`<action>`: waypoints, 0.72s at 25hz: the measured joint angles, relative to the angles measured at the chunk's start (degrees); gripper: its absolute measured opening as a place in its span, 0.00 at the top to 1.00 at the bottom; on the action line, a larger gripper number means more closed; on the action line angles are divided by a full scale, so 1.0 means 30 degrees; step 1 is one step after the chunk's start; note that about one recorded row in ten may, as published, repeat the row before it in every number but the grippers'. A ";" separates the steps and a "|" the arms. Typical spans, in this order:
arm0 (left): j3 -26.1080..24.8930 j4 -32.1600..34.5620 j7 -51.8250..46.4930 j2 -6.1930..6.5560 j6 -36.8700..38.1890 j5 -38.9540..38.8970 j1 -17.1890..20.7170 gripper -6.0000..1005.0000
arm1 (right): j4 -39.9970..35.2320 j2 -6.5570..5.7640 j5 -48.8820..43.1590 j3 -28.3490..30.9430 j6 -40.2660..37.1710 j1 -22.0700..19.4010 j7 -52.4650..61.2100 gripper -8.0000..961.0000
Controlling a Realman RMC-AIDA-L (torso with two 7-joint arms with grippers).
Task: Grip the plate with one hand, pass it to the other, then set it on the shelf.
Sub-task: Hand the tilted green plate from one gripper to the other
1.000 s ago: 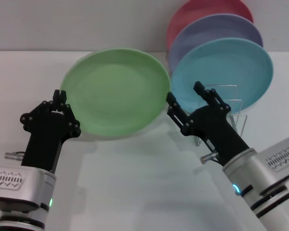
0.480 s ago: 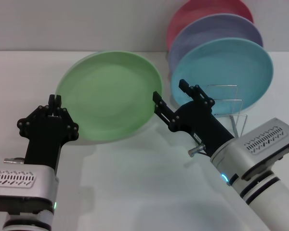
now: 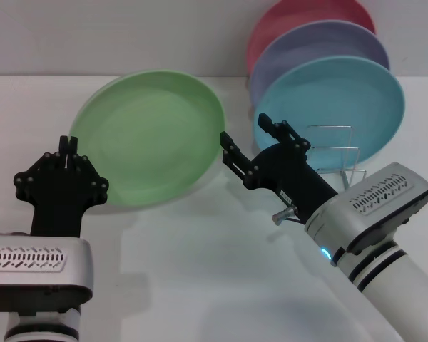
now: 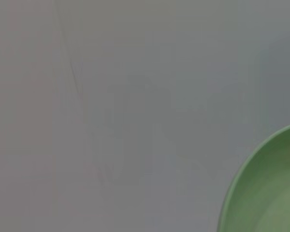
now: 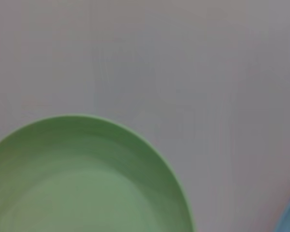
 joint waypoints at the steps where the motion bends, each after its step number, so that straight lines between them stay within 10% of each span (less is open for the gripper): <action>1: 0.0070 0.0136 0.0310 0.0000 0.0141 -0.0204 -0.0016 0.90 | -0.0002 0.0015 -0.0090 0.0039 0.0134 0.0052 0.0001 0.25; 18: 0.0672 0.0377 0.0434 0.0000 0.0161 -0.0286 0.0039 0.89 | 0.0003 0.0083 -0.0115 0.0250 0.0390 0.0301 0.0002 0.31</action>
